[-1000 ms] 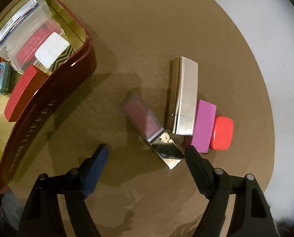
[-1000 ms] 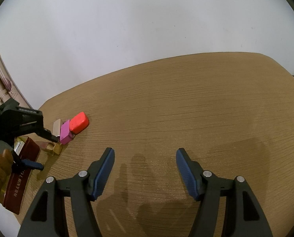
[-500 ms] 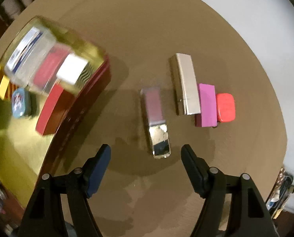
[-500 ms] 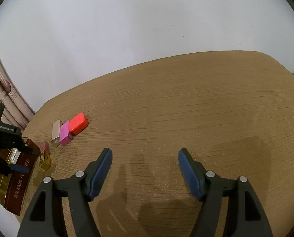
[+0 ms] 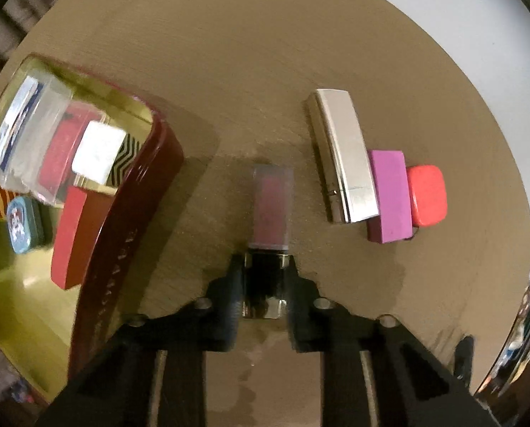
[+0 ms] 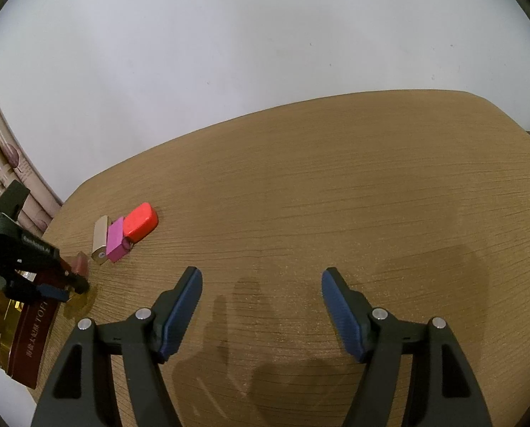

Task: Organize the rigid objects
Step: 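Carry the lipstick into the gold tin and open the left gripper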

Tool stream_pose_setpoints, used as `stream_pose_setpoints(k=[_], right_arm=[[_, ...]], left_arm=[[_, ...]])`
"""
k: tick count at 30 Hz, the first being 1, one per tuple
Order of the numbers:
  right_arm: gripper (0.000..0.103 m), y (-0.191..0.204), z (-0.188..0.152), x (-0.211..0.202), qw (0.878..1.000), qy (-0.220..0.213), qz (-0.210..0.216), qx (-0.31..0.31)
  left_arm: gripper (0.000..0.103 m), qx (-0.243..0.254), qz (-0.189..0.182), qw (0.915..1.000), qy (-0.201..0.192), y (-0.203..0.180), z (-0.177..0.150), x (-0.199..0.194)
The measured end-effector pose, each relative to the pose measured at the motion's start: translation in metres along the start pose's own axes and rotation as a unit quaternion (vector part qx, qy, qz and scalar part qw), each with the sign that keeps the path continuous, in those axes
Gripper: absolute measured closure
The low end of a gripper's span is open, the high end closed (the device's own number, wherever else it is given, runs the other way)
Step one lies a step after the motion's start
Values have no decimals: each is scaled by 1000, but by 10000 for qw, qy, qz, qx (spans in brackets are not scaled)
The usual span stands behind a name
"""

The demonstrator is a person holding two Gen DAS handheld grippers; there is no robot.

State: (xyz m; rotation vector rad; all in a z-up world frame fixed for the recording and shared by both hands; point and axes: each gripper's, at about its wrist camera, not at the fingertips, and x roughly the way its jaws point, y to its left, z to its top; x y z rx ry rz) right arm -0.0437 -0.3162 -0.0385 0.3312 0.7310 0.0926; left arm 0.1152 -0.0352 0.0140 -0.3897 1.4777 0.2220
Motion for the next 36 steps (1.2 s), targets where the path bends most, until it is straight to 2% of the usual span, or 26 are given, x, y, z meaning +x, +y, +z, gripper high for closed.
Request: stream_pose_setpoints(k=[4,8,10,13,16,20,21,24,26,28,30,32,34,36], right_arm=[[31,0,-1,1,10000,-1,3,25],[31,0,-2,2,10000,7,-1,31],[31,0,-3,2,10000,4,-5,47],[31,-1,-3,3,10000,17,-12,55],[31,-2,-3,5,10000,56,-39,65],[31,0,-2,9,9999,92,-105,57],[31,0,-2,10,9998,96,-138,54],[31,1,-2,12,9997,123,-188,40],[31,1,-2,13,9997,136,-210,25],[31,3,-2,15,9996,151,-233,8],[31,5,-1,18,9996,158,-237,-6],[31,6,-1,19,9995,173,-260,-26],[31,7,-1,21,9994,191,-292,-57],[30,9,-1,22,9993,199,-294,-71]], left_arm=[[86,668,13,9975,-241,-13,-22,-9],[86,1412,-34,9875,-701,-29,-60,-31],[86,1618,-141,9831,-842,-31,-80,-44],[86,1928,-198,9746,-1125,-18,-117,-73],[86,1974,-219,9716,-1289,24,-127,-100],[86,1665,-209,9771,-1309,105,-119,-120],[82,1590,-161,9781,-1330,121,-114,-121],[79,1445,-475,9819,-1131,161,-109,-121],[80,1350,-343,9815,-1312,175,-106,-121],[85,1292,-405,9804,-1430,183,-105,-125],[88,1164,-634,9808,-1432,189,-99,-129],[89,1129,-525,9813,-1471,194,-89,-127],[89,1139,-624,9818,-1388,196,-83,-128],[89,1155,-574,9812,-1435,194,-78,-127]])
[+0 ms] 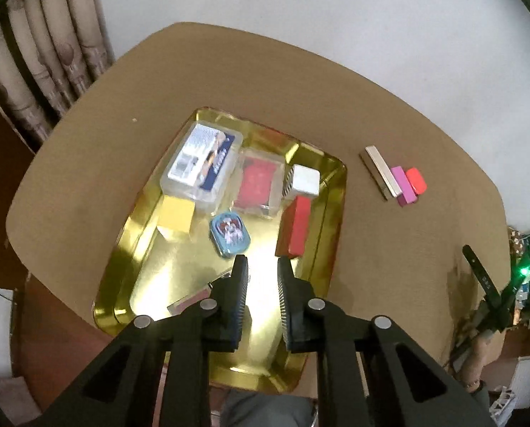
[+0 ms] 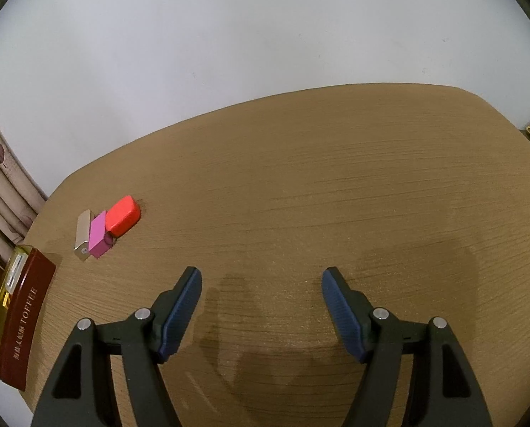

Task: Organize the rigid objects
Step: 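Carry the lipstick into the gold tin and open the left gripper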

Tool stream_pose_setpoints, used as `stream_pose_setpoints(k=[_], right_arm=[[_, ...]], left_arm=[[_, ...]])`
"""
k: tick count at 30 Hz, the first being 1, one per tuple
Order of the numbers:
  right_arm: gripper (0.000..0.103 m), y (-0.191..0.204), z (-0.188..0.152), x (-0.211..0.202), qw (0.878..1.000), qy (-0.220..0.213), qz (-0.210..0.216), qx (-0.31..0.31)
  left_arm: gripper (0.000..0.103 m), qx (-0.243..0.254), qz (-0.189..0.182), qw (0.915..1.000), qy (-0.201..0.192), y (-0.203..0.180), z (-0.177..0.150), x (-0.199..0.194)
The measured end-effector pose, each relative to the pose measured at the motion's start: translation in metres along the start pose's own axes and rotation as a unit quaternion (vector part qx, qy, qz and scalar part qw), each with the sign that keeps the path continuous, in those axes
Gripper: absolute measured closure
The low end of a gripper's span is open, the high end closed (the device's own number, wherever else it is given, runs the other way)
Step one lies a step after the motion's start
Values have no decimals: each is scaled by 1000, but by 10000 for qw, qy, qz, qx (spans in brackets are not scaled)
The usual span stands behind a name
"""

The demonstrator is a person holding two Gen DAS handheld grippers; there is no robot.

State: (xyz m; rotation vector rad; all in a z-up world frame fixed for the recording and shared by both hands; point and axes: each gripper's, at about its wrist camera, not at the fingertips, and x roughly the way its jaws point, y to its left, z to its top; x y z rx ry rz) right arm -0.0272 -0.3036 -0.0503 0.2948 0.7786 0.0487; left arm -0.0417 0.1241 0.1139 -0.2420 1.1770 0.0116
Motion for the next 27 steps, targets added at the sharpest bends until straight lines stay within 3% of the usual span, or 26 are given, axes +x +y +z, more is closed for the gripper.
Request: stream_pose_setpoints(k=[3,6,12,20,27], right_arm=[[30,0,0,0,10000,-2,0,5],[30,0,-1,0,10000,-1,-11,-2],[30,-1,-2,0,10000,-1,-24,-8],[30,0,-2,1,10000,10,-57,-41],[29,1,-3,2,9999,31,-97,-89]], left_arm=[[89,83,-45,10000,-13,-1,1,-5],[89,305,166,9994,64,0,-7,-8],[89,515,58,9965,662,11,-31,-1],[88,33,-300,9908,1318,28,-33,41],[87,-63,-144,9926,1201,36,-20,62]])
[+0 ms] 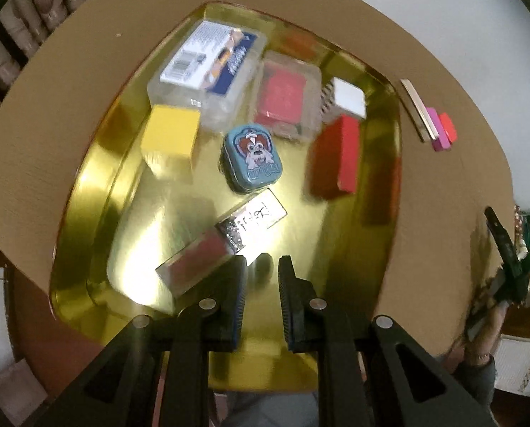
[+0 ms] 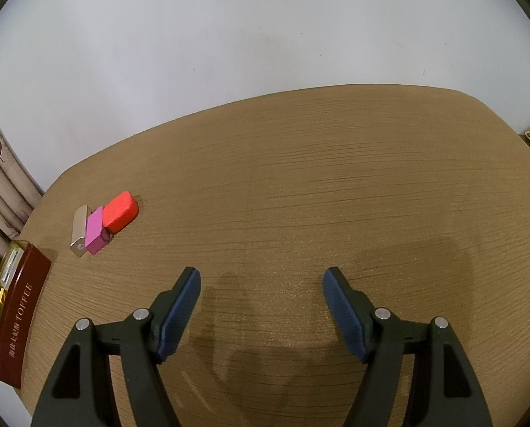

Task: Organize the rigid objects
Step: 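Carry the lipstick into the gold tin and open the left gripper, then reach the right gripper to the red rounded case and grasp it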

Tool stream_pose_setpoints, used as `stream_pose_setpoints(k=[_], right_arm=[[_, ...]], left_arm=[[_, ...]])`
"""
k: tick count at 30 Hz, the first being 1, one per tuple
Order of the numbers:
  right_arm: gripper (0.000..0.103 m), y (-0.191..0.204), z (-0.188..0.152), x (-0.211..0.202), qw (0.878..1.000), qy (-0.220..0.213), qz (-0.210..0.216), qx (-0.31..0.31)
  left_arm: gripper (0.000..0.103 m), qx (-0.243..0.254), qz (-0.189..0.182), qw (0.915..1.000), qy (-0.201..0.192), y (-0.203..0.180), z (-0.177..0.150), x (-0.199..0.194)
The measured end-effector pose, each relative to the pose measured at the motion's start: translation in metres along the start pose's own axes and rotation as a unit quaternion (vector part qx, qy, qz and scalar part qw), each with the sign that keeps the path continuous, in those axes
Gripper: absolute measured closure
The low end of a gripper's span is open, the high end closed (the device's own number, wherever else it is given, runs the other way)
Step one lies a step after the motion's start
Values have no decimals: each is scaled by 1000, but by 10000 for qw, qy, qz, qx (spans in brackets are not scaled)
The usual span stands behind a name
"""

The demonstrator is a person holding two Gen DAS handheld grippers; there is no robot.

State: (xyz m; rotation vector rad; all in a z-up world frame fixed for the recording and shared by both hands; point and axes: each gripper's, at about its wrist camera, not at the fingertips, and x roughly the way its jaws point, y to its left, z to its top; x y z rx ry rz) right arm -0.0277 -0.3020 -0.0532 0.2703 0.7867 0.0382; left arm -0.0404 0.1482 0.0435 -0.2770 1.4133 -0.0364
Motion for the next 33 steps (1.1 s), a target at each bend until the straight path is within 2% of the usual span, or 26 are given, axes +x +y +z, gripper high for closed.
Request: stream_pose_setpoints(k=[4,6,10,11,13,16,17,18,19,20,22,25,27,29,33], right_arm=[[29,-1,0,-1,10000,5,-24,-10],[28,0,0,-1,10000,10,-45,-23],[27,2,1,2,9999,36,-89,-90],[27,3,1,2,9999,39,-93,-98],[27,3,1,2,9999,42,-105,-110],[27,7,2,2,9996,79,-200,-207],[27,12,2,4,9993,118,-197,-284],[27,18,4,4,9991,183,-6,-382],[27,30,6,3,9973,280,400,-550],[27,38,7,3,9958,302,526,-681],[27,68,12,-2,9893,276,730,-1231],[27,102,27,4,9805,260,748,-1796],[27,115,41,11,9762,149,709,-2045],[27,125,54,23,9737,228,622,-2178],[27,134,78,52,9748,674,836,-1956]], left_arm=[[85,149,496,9982,-288,-1,13,-1],[84,151,553,9973,-448,1,17,-4],[81,147,364,9978,-538,5,19,-4],[81,111,138,9986,-506,6,13,-4],[81,118,-38,9984,-550,5,1,-10],[79,186,-135,9961,-849,-1,-23,-28],[76,195,-218,9946,-994,-4,-34,-37],[70,196,-226,9931,-1135,-7,-45,-45],[66,169,-213,9916,-1262,-9,-55,-51],[58,136,-239,9902,-1368,-10,-62,-56],[57,71,-356,9873,-1545,-13,-79,-63],[57,6,-498,9847,-1668,-19,-100,-67],[55,-79,-642,9843,-1642,-25,-111,-61],[55,-169,-793,9857,-1477,-24,-120,-52],[55,-233,-926,9887,-1154,-25,-127,-31]])
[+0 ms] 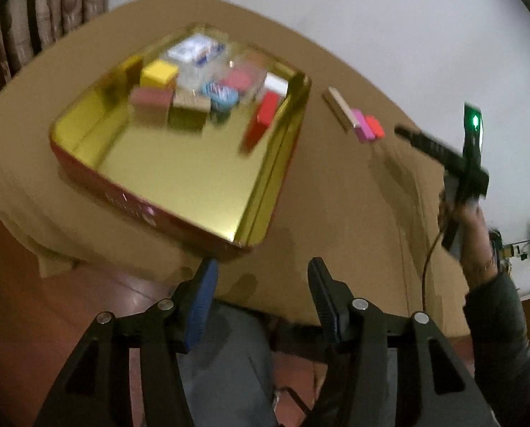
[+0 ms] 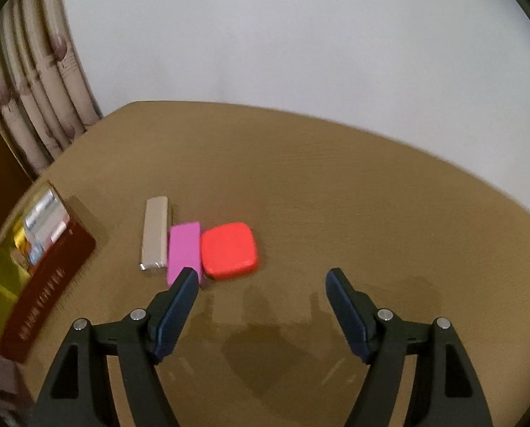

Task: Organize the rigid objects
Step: 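Reach the right gripper to the red rounded case and grasp it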

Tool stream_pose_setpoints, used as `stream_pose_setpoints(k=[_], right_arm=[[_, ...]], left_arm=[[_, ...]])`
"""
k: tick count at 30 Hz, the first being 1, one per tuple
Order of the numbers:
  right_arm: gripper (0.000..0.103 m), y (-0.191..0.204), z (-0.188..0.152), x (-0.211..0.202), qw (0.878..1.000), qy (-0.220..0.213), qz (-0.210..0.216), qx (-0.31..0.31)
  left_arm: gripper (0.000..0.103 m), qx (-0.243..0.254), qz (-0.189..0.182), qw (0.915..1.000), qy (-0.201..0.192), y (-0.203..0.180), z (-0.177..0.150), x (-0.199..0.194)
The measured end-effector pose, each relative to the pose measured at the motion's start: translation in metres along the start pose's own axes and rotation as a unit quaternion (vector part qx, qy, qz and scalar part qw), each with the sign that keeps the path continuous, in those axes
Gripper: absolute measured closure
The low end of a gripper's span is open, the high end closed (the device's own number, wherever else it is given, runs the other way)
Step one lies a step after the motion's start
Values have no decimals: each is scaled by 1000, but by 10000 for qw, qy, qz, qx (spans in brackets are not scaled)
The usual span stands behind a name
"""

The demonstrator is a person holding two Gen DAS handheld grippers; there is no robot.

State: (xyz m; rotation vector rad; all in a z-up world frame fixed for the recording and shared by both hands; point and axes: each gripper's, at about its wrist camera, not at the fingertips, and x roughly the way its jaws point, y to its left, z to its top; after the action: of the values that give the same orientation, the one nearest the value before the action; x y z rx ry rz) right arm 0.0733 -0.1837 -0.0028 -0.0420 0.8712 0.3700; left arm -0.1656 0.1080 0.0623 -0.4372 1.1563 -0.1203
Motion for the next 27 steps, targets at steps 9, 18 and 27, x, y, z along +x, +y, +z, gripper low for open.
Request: stream_pose_setpoints(k=[9,18,27], right_arm=[[27,-4,31,44,9976,413,167,531],[27,2,44,73,9935,1032,-298,388],[27,-16,6,51,9896,1310,-597,77]], left_arm=[[51,58,-71,9998,158,-4,-1,11],[50,151,-72,9993,346,-3,-6,19],[48,83,-142,9986,507,0,-12,24]])
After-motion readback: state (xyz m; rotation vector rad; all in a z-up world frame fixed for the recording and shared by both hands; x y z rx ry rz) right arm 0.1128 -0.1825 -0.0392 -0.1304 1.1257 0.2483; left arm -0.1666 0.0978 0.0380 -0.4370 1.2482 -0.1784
